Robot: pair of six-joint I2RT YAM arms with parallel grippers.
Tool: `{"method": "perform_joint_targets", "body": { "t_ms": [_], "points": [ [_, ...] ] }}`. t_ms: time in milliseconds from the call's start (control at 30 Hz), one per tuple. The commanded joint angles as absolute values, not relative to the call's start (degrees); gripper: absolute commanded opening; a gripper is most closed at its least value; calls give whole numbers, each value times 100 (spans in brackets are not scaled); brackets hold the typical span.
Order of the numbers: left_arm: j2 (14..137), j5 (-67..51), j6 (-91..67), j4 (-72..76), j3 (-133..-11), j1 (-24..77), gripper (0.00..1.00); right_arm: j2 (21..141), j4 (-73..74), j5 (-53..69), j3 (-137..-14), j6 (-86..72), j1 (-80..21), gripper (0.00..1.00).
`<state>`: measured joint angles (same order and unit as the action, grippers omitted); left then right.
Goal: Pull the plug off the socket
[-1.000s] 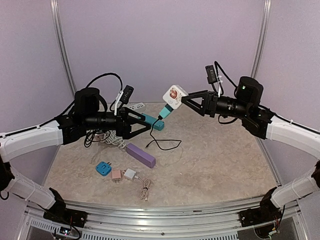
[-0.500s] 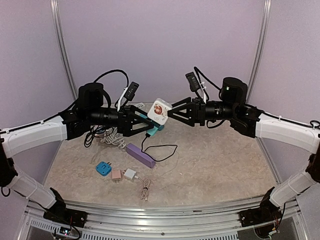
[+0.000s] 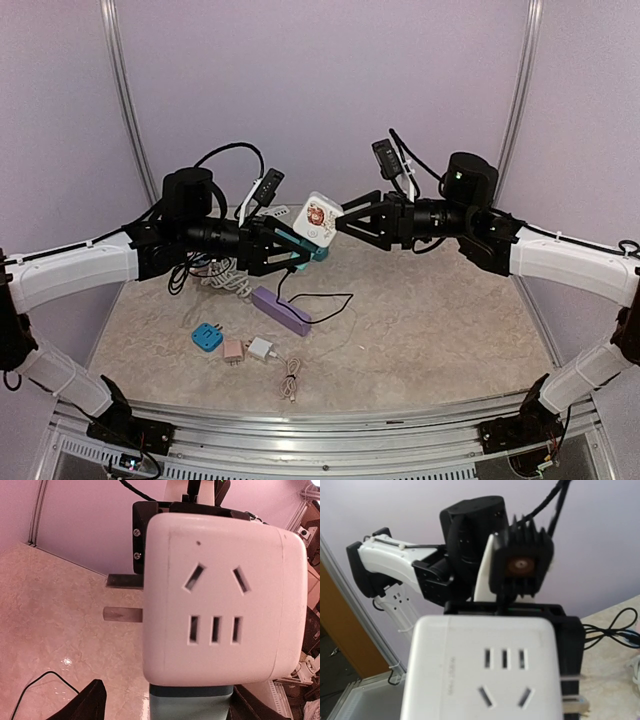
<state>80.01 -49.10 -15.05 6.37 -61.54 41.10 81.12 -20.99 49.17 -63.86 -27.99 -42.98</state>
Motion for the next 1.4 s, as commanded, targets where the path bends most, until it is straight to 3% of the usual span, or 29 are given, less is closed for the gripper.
{"method": "perform_joint_targets", "body": {
  "t_ms": [0,367,533,867,1100,1367],
  "points": [
    [8029,-5038,-1459,659,-6214,4148,71,8088,-2540,5078,-6472,-2909,-4324,0],
    [7973,-5092,-1457,702,-6105,4146,36,8134,-2501,4867,-6498,-2975,-4324,0],
    [7881,-5041,-1356,814,-5994,4148,27,8097,-2493,4680,-6484,-3077,-4271,0],
    [7805,-5097,-1294,837,-5941,4148,19,8267,-2418,4625,-6553,-3486,-4134,0],
    [7862,-5055,-1381,776,-5967,4123,14,7993,-2043,4386,-6452,-2817,-4205,0],
    [7928,-4986,-1479,659,-5951,4001,11,7863,-484,3451,-6890,-1478,-4689,0]
  ]
}}
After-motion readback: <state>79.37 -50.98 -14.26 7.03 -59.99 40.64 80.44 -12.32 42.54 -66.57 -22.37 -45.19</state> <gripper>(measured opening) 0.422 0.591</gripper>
